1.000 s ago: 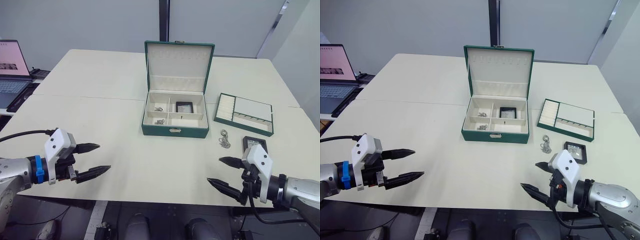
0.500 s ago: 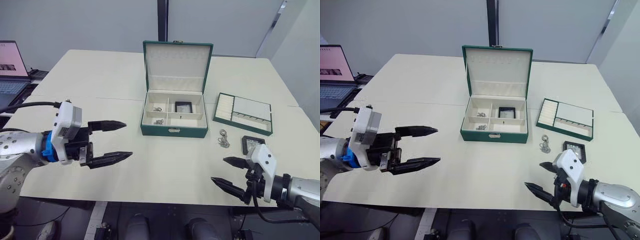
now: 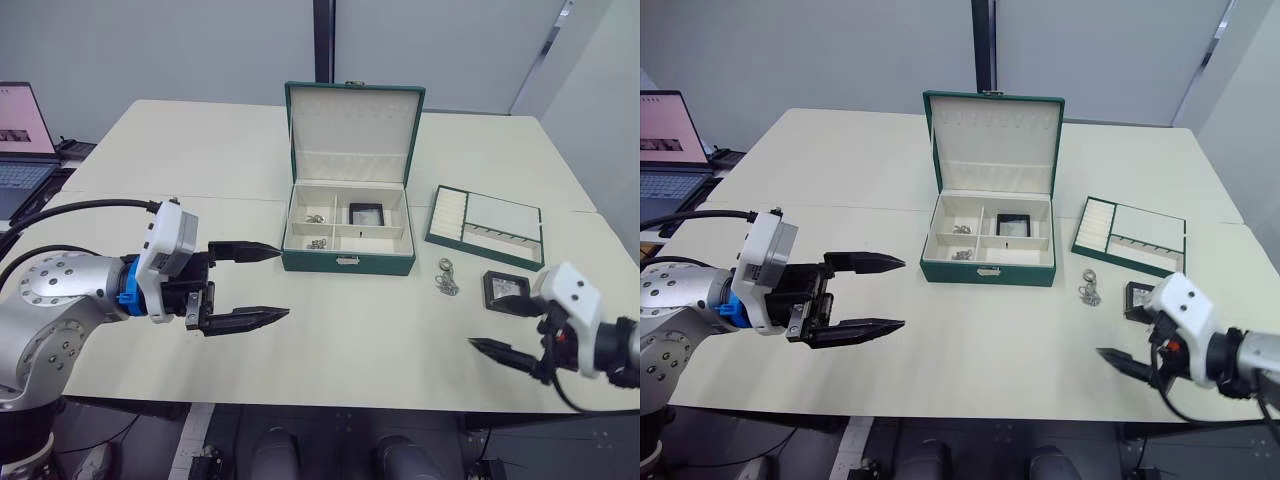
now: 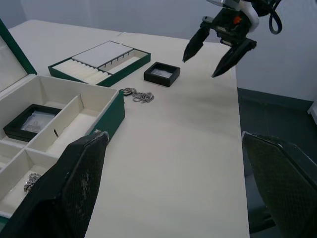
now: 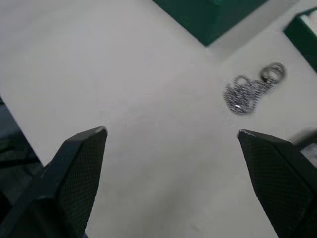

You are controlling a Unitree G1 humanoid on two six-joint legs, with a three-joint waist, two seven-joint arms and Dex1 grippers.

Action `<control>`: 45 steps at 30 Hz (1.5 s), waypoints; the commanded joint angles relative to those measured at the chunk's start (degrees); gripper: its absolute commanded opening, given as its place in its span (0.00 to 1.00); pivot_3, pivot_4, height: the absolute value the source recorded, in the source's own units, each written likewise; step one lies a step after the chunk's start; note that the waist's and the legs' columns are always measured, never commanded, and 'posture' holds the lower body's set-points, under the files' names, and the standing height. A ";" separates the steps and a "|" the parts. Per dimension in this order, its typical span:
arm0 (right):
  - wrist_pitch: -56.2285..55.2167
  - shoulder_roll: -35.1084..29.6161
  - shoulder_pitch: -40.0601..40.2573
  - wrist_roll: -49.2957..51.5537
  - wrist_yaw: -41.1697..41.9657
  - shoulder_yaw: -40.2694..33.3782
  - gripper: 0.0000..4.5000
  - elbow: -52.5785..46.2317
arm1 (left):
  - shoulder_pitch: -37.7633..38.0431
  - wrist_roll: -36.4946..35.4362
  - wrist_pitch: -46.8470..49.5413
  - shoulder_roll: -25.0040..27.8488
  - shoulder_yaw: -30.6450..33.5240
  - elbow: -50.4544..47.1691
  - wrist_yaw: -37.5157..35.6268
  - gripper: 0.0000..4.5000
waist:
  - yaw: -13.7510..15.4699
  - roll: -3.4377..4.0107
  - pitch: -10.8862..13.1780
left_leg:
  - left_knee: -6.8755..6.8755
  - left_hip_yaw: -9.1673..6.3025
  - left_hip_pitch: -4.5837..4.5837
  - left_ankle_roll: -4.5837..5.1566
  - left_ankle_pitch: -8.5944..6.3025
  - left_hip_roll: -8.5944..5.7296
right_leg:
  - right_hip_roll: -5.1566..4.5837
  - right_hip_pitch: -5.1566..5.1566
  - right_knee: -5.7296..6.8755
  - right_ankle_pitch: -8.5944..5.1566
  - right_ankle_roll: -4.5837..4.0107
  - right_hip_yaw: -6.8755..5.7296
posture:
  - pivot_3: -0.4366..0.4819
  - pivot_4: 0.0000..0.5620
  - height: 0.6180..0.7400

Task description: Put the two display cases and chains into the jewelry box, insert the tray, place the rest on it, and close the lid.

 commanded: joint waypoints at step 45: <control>-35.32 4.65 -25.70 -35.86 29.49 26.09 0.48 43.46 | 0.42 0.35 -3.80 0.31 -1.34 -0.47 -0.89 1.00 | -0.05 0.27 0.15 | 0.02 0.22 0.45 -0.05 0.02 0.05 | -0.01 0.30 0.02 0.00 -0.01 0.15 | 0.48 0.27 1.00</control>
